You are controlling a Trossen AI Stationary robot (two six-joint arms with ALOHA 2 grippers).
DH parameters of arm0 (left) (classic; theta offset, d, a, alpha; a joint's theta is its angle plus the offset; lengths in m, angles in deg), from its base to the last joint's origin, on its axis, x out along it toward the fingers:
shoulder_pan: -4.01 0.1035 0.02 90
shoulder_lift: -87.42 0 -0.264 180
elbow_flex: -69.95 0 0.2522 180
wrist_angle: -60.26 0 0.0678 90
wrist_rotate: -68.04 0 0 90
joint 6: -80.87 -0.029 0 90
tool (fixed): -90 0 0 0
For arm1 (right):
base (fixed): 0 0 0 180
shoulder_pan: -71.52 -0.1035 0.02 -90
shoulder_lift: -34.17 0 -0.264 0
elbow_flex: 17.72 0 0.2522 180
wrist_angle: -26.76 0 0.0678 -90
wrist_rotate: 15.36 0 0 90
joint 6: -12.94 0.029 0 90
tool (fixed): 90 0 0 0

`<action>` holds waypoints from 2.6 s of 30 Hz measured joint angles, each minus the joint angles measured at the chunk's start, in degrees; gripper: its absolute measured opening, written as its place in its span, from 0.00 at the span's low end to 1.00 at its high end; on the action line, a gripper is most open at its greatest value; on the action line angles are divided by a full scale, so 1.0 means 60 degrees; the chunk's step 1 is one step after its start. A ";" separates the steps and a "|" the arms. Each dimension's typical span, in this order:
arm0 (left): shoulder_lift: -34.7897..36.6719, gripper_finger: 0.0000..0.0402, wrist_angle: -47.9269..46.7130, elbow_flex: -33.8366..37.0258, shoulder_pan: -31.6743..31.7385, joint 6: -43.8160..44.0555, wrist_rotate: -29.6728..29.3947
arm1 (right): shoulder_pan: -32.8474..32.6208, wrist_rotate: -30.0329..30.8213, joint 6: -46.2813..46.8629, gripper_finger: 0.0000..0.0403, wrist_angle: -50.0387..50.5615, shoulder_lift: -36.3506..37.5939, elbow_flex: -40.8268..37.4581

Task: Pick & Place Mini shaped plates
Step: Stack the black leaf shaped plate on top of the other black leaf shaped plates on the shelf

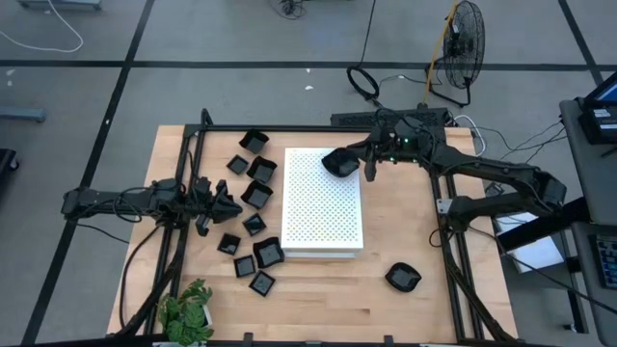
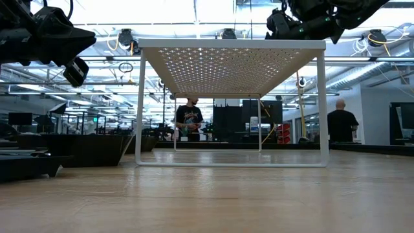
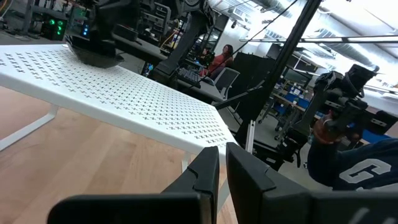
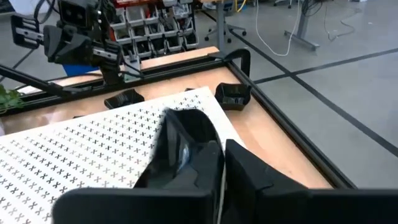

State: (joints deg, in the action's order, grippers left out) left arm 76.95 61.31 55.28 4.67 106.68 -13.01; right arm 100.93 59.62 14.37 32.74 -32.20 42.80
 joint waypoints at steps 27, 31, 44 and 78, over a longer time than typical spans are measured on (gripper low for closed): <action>0.0001 0.08 0.0001 0.0002 0.0001 -0.0004 -0.0001 | 0.0000 0.0022 -0.0208 0.27 0.0052 0.0004 0.0000; 0.0002 0.08 0.0002 0.0000 0.0000 -0.0002 0.0000 | 0.0000 0.0022 -0.0208 0.26 0.0053 0.0004 0.0000; 0.0002 0.08 0.0001 0.0000 0.0002 -0.0002 -0.0001 | 0.0000 0.0025 -0.0353 0.26 0.0075 0.0004 0.0000; 0.0001 0.08 -0.0001 0.0003 0.0002 -0.0004 -0.0003 | -0.2621 -0.2535 -0.0356 0.24 0.0971 0.2981 -0.0008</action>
State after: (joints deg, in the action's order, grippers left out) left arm 76.95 61.31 55.30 4.68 106.65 -13.02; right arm 85.20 44.40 12.23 38.56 -14.31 42.76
